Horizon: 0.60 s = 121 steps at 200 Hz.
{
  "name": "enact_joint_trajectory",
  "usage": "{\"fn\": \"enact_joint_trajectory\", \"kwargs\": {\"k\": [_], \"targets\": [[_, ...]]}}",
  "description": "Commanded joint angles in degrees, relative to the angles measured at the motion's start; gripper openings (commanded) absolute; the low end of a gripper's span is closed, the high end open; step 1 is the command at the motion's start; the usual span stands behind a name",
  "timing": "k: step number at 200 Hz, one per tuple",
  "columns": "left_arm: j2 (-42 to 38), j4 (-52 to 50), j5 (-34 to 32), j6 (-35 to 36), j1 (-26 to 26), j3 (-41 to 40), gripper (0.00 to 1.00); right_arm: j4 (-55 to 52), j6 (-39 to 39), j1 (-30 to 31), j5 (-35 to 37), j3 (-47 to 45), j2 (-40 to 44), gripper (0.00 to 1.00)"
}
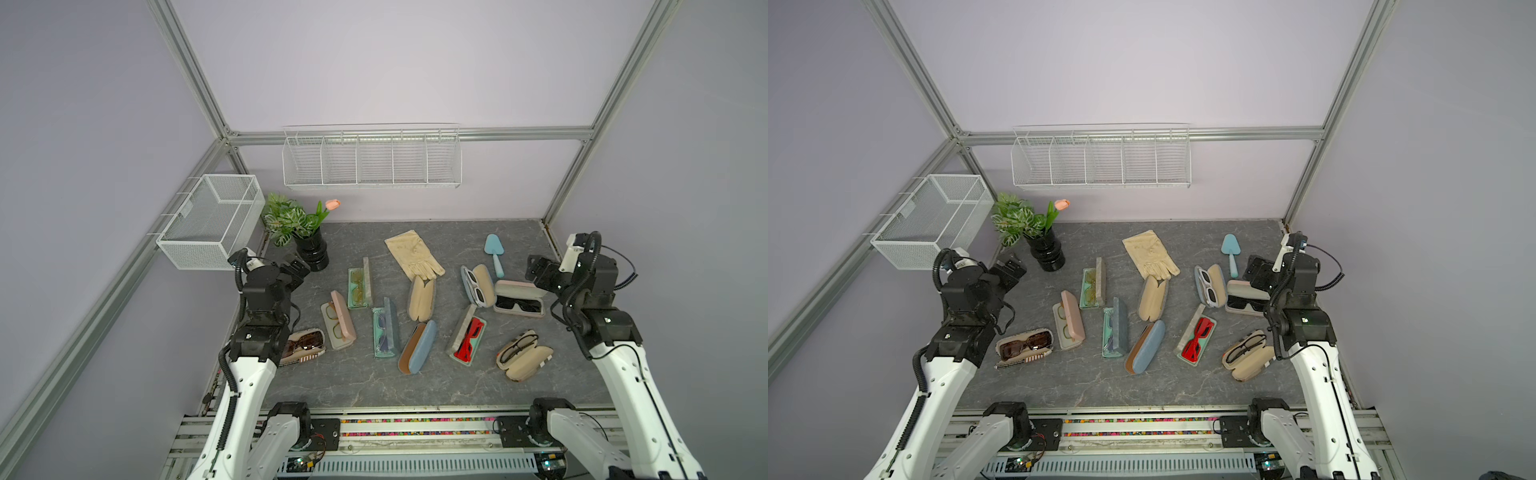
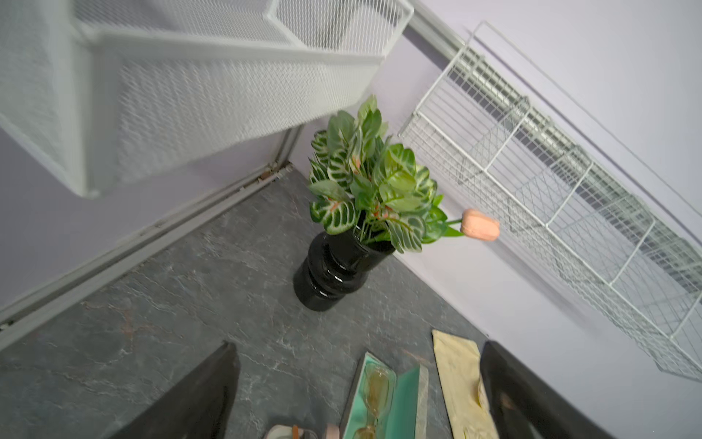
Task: Close the glasses case
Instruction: Close the glasses case at the center of the board.
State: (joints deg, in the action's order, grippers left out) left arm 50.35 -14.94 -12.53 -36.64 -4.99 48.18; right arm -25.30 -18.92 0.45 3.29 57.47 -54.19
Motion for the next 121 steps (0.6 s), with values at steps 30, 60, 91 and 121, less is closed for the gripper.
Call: {"fn": "enact_joint_trajectory", "kwargs": {"k": [30, 60, 91, 121], "targets": [[10.9, -5.5, 6.5, -1.8, -6.0, 6.7, 0.99, -8.0, -0.5, 10.7, -9.5, 9.3, -10.0, 0.89], [18.9, -5.8, 10.3, -0.5, -8.4, 11.4, 1.00, -9.1, -0.5, 20.5, -9.3, 15.1, -18.4, 0.93], [27.2, -7.6, 14.2, 0.9, -8.6, 16.7, 1.00, -8.6, 0.3, 28.4, -7.2, 21.5, -28.1, 0.91], [34.4, -11.0, 19.4, 2.5, -8.6, 23.1, 0.83, -7.7, -0.1, 31.7, -8.0, 27.0, -35.9, 0.67]]}}
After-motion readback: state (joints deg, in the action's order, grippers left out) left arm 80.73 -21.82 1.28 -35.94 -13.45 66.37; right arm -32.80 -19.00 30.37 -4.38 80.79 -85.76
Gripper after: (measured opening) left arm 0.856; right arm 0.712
